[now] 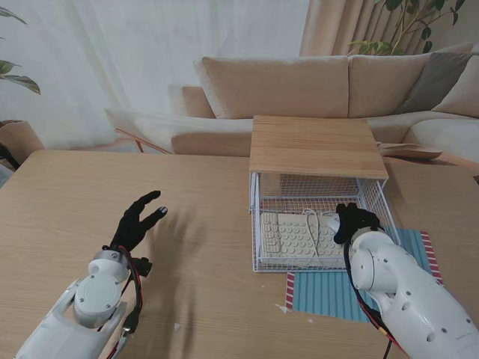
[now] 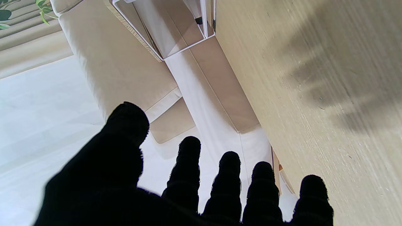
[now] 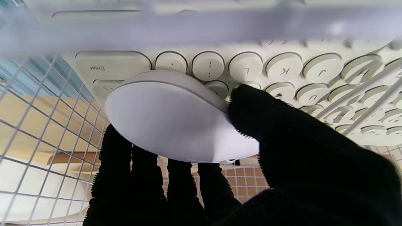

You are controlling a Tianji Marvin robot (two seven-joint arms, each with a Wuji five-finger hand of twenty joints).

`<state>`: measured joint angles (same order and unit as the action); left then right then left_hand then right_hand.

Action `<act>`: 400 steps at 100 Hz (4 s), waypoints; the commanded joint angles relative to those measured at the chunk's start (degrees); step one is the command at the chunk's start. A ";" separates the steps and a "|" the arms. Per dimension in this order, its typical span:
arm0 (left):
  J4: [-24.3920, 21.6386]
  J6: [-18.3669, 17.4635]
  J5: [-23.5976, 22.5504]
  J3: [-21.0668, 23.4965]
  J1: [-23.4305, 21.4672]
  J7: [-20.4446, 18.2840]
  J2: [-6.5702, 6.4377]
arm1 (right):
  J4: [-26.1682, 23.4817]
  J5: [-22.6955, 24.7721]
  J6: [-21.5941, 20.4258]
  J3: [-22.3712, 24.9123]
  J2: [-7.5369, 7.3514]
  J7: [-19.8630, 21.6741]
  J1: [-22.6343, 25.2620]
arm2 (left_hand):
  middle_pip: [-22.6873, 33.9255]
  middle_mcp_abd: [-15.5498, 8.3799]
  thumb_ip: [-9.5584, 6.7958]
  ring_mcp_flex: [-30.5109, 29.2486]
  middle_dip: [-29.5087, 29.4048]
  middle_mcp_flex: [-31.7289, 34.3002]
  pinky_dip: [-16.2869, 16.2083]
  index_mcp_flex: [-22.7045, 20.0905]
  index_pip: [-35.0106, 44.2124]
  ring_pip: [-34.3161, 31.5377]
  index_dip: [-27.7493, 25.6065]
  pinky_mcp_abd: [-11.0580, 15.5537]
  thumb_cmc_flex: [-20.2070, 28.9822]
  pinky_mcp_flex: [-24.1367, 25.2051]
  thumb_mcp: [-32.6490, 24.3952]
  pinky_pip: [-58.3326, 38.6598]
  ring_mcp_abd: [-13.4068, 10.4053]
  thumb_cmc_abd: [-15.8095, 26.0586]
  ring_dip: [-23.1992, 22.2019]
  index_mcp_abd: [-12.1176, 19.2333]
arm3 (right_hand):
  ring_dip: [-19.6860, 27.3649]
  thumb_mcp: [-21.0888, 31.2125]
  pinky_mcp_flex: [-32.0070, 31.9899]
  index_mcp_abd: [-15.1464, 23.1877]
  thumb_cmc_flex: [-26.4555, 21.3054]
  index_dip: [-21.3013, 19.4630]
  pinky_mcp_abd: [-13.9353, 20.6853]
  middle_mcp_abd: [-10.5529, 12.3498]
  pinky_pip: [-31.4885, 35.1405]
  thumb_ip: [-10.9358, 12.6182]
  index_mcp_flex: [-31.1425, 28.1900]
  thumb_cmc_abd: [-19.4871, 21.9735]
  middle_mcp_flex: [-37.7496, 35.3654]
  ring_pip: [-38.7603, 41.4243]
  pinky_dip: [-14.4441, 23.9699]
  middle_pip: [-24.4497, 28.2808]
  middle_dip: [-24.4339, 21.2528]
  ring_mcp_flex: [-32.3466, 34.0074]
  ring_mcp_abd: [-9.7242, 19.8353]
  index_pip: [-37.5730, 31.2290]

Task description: Unroll the mouse pad and set up the keyboard and mouse from the tabletop organizer

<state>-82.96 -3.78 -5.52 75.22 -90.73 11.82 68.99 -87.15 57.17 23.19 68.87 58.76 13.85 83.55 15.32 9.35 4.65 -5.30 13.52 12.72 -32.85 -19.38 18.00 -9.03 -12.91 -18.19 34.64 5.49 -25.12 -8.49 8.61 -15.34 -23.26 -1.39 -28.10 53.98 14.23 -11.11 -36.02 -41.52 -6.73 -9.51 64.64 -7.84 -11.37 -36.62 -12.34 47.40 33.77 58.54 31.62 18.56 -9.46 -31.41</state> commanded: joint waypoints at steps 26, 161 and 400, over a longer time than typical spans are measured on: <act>-0.17 0.23 0.47 -0.01 -0.12 -0.77 0.37 | 0.95 0.44 -3.77 0.10 1.21 -2.74 0.84 | 0.67 -1.54 -2.00 1.99 0.29 -1.18 -1.36 0.95 -0.16 0.12 0.06 -0.10 -0.12 0.75 -0.53 1.27 0.09 -1.33 -0.88 0.03 | -6.12 7.32 5.05 0.62 -8.23 0.01 1.50 2.46 8.52 1.04 -0.22 -2.19 -3.74 20.73 6.13 4.29 4.13 16.33 4.44 -6.45; -0.99 0.18 1.48 -1.09 -0.18 -1.21 0.38 | -22.05 4.10 -21.57 18.44 1.81 -4.69 14.39 | 0.55 -1.57 -1.99 2.04 0.22 -1.20 -1.25 0.93 -0.27 0.27 0.14 -0.04 -0.35 0.72 -0.21 1.34 0.10 -1.11 -0.85 0.02 | -4.97 10.36 9.04 -0.28 -15.33 2.52 1.61 1.85 10.71 -1.75 -2.94 -6.32 -7.49 25.11 8.61 4.56 5.19 19.87 2.63 -7.65; 0.42 -0.40 0.23 -1.40 0.58 -1.04 0.32 | -14.94 -1.01 5.16 22.91 6.95 -32.23 35.34 | 0.48 -1.56 -2.01 2.06 0.17 -1.20 -1.20 0.85 -0.27 0.33 0.14 0.02 -0.36 0.71 0.09 1.36 0.11 -0.87 -0.86 0.01 | -5.19 10.36 6.35 -1.17 -16.25 3.79 1.14 0.61 10.80 -2.50 -2.64 -4.66 -5.74 25.61 9.78 4.41 5.29 17.67 1.03 -5.35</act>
<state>-82.41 -4.14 -5.29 73.86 -90.04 11.62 69.15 -103.11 56.65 27.79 92.54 65.41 -19.33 119.53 15.35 9.35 4.65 -5.29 13.52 12.72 -32.86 -19.38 18.00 -9.03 -12.91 -18.19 34.64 5.49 -25.17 -8.49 9.06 -15.59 -23.27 -1.53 -30.63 53.09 21.29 -10.61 -38.87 -38.17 -9.43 -10.21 72.78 -13.99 -15.25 -45.78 -19.07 60.20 41.86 60.95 35.84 30.08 -11.90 -37.42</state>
